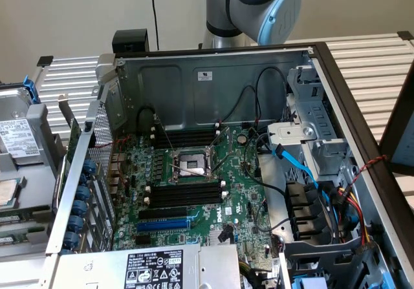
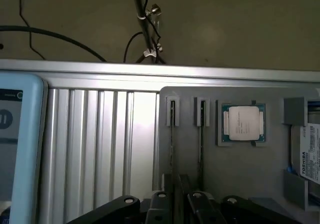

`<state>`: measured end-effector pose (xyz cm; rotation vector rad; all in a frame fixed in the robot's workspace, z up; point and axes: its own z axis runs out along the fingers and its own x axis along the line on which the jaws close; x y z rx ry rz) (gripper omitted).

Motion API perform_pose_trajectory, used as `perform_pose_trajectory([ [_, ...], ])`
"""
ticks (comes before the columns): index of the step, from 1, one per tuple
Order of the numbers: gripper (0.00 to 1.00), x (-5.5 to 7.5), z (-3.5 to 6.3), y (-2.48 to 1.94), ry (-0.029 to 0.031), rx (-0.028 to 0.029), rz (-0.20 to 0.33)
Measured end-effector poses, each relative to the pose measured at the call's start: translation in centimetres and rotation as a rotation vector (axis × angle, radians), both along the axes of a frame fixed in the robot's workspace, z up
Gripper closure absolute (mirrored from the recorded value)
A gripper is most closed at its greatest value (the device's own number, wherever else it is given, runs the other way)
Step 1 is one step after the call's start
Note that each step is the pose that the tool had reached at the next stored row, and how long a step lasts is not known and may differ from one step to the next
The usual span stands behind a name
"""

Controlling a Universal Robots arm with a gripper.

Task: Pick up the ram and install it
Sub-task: 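Reach for the ram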

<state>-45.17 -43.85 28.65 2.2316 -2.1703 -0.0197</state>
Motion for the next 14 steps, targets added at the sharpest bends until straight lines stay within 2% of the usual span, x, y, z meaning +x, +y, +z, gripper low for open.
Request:
perform_pose_trajectory([
  [6, 0.80, 0.0, 2.44, 0.00, -0.0001, -0.0059, 0.000],
  [8, 0.80, 0.0, 3.02, 0.00, 0.0000, -0.0094, 0.000],
  [10, 0.80, 0.0, 3.14, 0.00, -0.0001, -0.0121, 0.000],
  [14, 0.80, 0.0, 3.14, 0.00, 0.0000, -0.0125, 0.000],
])
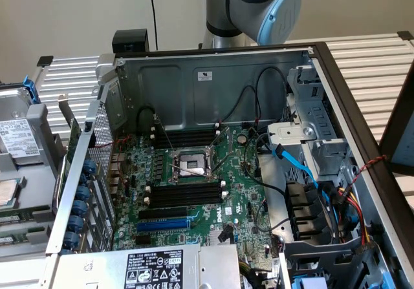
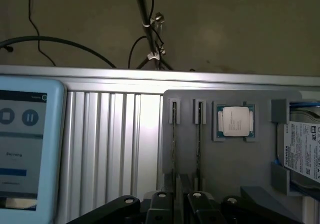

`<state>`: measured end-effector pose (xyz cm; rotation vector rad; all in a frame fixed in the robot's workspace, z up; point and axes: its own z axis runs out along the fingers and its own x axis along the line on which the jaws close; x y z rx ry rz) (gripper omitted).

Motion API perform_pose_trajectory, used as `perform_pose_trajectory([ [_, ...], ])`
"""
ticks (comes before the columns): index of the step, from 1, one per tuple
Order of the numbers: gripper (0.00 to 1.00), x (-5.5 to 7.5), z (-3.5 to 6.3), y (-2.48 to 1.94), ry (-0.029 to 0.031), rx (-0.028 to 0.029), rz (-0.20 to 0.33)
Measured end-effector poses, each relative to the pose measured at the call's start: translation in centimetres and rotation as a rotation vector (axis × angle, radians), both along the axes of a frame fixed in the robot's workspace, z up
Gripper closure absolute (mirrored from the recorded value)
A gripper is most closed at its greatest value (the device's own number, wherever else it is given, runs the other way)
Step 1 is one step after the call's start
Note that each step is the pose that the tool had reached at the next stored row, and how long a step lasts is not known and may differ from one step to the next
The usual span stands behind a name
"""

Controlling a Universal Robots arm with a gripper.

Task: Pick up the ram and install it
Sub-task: 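Pick up the ram and move it above insertion slot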

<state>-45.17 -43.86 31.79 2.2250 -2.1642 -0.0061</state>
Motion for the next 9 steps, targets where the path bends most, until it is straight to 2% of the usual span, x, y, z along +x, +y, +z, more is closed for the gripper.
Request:
perform_pose_trajectory([
  [9, 0.80, -0.06, 0.01, 0.01, 0.0002, -0.0001, 0.000],
])
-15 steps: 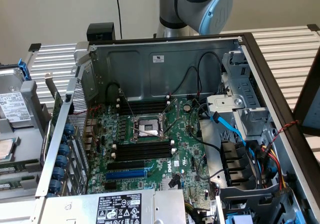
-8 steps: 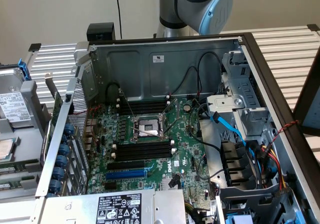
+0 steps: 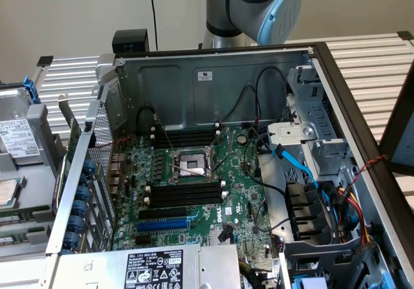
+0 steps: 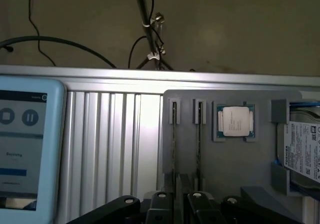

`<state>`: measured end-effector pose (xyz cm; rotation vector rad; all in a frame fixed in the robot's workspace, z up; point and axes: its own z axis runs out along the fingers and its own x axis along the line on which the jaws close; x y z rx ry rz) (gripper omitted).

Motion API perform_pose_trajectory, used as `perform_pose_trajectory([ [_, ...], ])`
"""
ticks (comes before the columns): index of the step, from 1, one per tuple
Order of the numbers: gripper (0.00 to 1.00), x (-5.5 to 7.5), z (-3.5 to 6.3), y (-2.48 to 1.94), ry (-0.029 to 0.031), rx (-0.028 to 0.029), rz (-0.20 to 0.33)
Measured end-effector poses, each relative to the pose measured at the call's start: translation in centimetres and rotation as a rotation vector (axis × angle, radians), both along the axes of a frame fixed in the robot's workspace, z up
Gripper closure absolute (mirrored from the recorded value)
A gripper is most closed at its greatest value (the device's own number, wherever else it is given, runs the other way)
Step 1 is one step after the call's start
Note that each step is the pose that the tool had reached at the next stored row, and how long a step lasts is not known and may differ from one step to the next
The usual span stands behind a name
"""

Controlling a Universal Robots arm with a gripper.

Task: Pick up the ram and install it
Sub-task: 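Pick up the ram and move it above insertion slot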

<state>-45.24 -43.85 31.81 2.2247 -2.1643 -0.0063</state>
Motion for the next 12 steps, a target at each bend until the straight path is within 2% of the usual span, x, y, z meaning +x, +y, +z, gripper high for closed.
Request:
perform_pose_trajectory([
  [2, 0.80, 0.0, -0.01, -0.01, -0.0002, 0.0006, 0.000],
  [4, 0.80, 0.0, -0.28, -0.11, -0.0005, 0.0064, 0.000],
  [12, 0.80, 0.0, -1.73, -0.43, -0.0003, 0.0071, 0.000],
])
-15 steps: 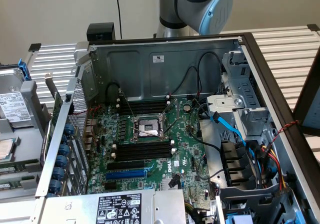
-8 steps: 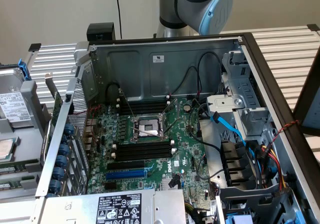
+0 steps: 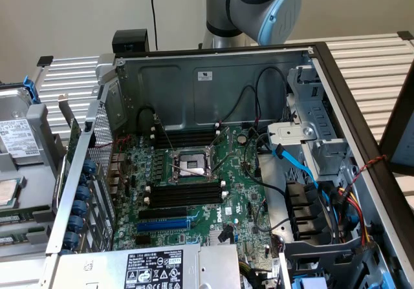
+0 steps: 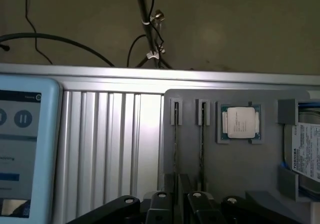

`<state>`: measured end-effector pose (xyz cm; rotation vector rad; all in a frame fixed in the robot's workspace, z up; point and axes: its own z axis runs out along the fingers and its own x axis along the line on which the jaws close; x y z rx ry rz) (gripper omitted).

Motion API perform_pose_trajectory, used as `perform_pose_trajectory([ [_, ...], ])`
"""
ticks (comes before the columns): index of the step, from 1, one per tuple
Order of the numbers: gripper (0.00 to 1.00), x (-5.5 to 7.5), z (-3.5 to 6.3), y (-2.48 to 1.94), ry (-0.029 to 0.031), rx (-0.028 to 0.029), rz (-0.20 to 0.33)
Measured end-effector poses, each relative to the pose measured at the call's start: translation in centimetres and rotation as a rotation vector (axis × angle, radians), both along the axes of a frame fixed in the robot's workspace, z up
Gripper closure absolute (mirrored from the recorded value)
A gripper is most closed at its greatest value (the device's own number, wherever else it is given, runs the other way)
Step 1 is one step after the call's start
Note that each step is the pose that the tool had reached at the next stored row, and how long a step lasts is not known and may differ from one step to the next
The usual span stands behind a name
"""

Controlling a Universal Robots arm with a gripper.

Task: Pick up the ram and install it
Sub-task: 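Pick up the ram and move it above insertion slot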

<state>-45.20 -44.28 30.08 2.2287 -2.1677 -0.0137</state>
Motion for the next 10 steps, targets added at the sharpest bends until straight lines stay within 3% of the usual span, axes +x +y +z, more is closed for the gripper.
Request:
perform_pose_trajectory([
  [10, 0.80, 0.9, -1.83, -0.08, 0.0000, 0.0000, 0.000],
])
